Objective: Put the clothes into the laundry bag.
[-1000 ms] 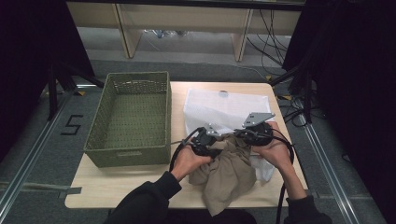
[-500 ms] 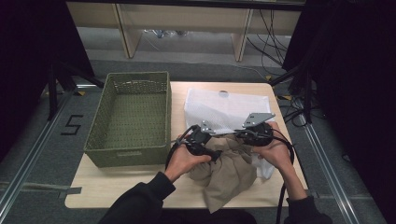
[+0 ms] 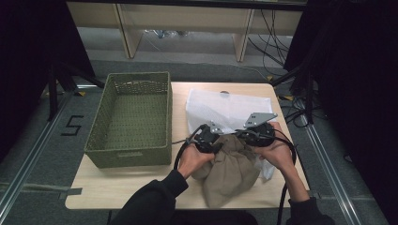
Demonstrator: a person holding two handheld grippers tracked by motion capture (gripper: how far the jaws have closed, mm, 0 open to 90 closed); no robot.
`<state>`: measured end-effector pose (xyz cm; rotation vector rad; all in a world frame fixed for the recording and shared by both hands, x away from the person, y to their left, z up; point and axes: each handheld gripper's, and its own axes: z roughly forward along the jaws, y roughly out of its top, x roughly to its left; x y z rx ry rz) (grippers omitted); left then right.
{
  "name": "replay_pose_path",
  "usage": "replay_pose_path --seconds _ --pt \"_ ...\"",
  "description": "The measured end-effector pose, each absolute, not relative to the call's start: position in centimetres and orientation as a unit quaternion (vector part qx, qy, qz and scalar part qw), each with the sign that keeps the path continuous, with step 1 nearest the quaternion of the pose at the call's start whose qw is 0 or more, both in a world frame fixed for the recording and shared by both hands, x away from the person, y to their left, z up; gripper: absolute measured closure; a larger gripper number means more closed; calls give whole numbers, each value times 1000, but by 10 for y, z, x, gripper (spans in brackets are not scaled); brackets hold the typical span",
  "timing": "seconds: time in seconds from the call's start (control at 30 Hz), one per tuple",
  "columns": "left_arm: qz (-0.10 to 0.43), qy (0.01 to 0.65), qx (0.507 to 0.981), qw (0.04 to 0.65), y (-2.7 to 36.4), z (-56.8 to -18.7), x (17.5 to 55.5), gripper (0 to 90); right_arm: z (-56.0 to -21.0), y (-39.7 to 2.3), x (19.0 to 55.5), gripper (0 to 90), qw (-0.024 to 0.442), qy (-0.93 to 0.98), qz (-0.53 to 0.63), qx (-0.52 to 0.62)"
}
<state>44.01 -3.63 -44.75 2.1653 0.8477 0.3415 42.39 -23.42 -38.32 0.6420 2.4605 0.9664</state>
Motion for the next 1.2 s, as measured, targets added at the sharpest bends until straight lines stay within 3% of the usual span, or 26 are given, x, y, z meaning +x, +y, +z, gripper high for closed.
replay_pose_path --seconds 0.1,0.13,0.27,0.43,0.5,0.63,0.67,0.7,0.77,0.8,0.97,1.07,1.17,1.2 --pt "128 365 837 387 -31 -453 447 750 -382 -233 421 900 207 886 343 233" --pt "122 364 836 391 -29 -452 446 598 -383 -232 420 900 204 888 339 236" --pt "119 355 842 390 -8 -438 419 337 -390 -230 422 900 203 887 339 237" --pt "118 356 841 389 12 -433 399 236 -391 -231 422 900 197 892 330 238" --pt "91 356 843 392 11 -438 393 204 -391 -230 422 900 202 888 336 240" --pt "97 326 864 372 -8 -454 395 205 -390 -230 421 900 198 892 332 237" --pt "91 312 872 365 -15 -459 400 262 -391 -229 421 900 203 889 336 236" --pt "93 300 875 368 -20 -462 404 467 -390 -228 420 900 205 888 337 236" --pt "92 303 872 374 -26 -467 411 774 -388 -228 418 900 202 889 338 235" --pt "85 321 861 384 -27 -466 414 806 -386 -228 417 900 199 892 334 229" --pt "110 357 824 425 -18 -439 430 824 -378 -230 414 900 205 887 347 226" --pt "123 368 819 423 -21 -442 438 813 -371 -229 410 900 209 885 354 218" --pt "105 388 823 401 -28 -463 445 697 -376 -224 408 900 206 889 343 224" --pt "111 388 824 398 -28 -465 444 697 -376 -224 408 900 206 889 343 224"
